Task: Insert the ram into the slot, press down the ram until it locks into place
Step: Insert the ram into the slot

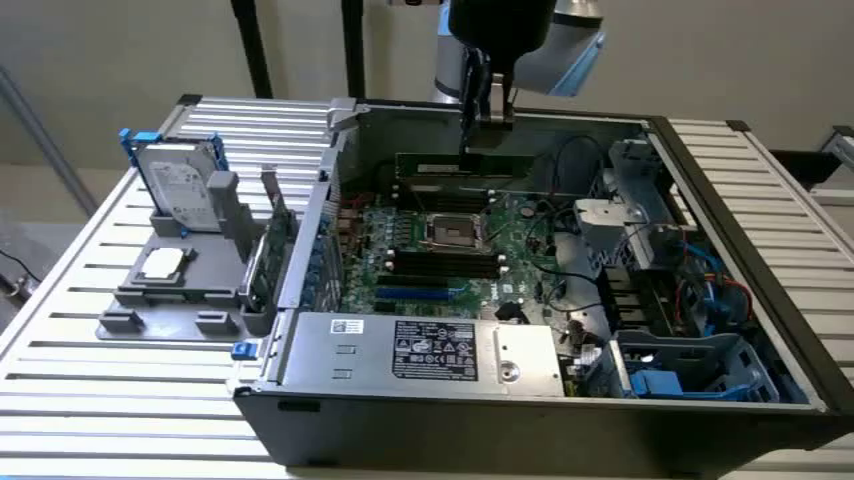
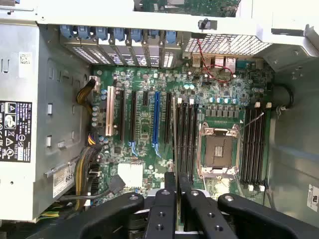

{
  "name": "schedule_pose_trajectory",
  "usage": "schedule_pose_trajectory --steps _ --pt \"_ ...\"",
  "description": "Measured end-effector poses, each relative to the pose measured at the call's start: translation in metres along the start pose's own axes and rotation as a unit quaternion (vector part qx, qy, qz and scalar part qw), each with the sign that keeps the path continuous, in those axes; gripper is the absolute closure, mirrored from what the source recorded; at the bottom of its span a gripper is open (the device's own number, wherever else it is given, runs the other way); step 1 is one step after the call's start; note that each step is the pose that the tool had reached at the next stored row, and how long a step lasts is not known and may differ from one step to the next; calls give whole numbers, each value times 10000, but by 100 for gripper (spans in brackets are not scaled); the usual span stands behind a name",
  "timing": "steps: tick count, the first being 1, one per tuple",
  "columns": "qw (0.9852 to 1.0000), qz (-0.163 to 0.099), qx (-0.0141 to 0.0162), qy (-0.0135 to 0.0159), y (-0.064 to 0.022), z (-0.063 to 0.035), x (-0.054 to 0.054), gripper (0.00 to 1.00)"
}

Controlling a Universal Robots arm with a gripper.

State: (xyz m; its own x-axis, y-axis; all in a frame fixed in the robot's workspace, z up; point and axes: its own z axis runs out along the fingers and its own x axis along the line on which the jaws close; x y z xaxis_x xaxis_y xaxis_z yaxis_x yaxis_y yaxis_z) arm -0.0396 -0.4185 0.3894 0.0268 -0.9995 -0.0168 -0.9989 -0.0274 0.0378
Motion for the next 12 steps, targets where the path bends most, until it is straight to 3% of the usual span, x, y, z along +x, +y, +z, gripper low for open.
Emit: schedule_pose_trajectory --steps 12 --pt "10000 0 -1 0 0 0 0 86"
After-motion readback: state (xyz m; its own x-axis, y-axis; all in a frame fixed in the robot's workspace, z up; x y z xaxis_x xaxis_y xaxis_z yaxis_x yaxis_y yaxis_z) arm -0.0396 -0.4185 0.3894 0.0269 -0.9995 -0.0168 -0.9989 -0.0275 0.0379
